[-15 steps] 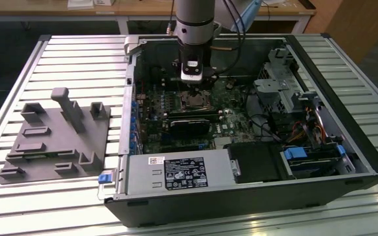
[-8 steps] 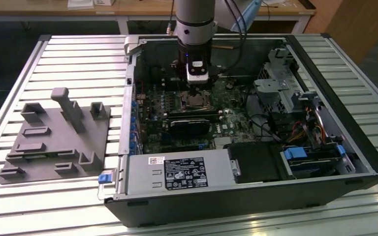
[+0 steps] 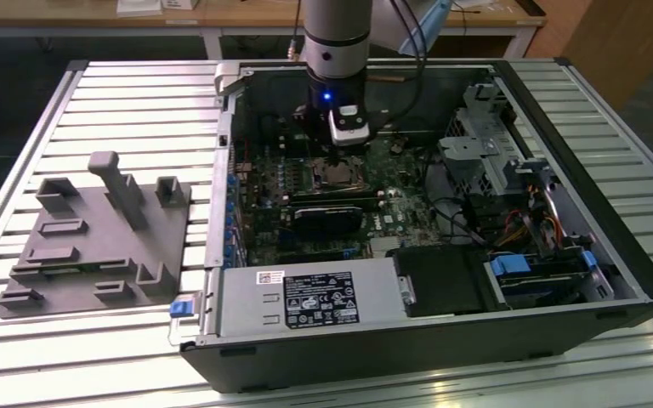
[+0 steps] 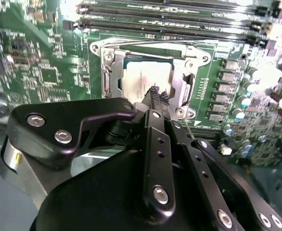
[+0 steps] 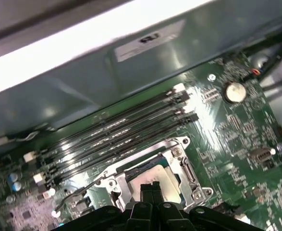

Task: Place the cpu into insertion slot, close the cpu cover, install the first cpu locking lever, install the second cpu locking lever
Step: 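Close the cpu cover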

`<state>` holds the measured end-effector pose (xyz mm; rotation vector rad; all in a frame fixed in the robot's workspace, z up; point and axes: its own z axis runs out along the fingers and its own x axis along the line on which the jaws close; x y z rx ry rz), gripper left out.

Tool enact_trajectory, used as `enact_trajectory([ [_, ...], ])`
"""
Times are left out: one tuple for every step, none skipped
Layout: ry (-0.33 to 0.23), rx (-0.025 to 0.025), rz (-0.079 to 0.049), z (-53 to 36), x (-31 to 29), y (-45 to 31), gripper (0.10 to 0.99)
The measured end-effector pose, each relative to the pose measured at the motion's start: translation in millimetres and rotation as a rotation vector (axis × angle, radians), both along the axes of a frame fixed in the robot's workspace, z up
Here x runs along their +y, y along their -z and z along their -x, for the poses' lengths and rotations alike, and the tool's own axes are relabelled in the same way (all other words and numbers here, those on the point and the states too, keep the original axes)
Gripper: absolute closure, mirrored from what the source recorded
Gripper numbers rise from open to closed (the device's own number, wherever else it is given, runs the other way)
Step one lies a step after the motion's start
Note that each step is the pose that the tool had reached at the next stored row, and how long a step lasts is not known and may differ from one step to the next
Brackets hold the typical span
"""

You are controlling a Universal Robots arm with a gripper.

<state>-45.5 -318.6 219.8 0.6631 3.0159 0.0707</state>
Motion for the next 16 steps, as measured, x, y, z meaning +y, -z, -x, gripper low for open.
enact_trajectory([
  [-0.018,0.0,0.0,0.0,0.0,0.0,0.98],
  [-0.036,0.0,0.0,0.0,0.0,0.1,0.98],
  [-0.055,-0.0001,0.0,0.0,0.0,0.1,0.98],
  [-0.073,0.0,0.0,0.0,0.0,0.2,0.98],
  [-0.091,0.0,0.0,0.0,0.0,0.2,0.98],
  [-0.109,0.0,0.0,0.0,0.0,0.2,0.98],
  [-0.127,0.0,0.0,0.0,0.0,0.3,0.98],
  [-0.146,0.0,0.0,0.0,0.0,0.3,0.98],
  [-0.164,-0.0001,0.0,0.0,0.0,0.4,0.98],
  [-0.181,0.0,0.0,0.0,0.0,0.4,0.98],
  [-0.201,0.0,0.0,0.0,0.0,0.5,0.98],
  [-0.219,0.0,0.0,0.0,0.0,0.6,0.98],
  [-0.237,-0.0001,0.0,0.0,0.0,0.6,0.98],
  [-0.254,-0.0001,0.0,0.0,0.0,0.8,0.98],
  [-0.273,-0.0001,0.0,0.0,0.0,0.9,0.98],
  [-0.29,-0.0001,0.0,0.0,0.0,1.1,0.98],
])
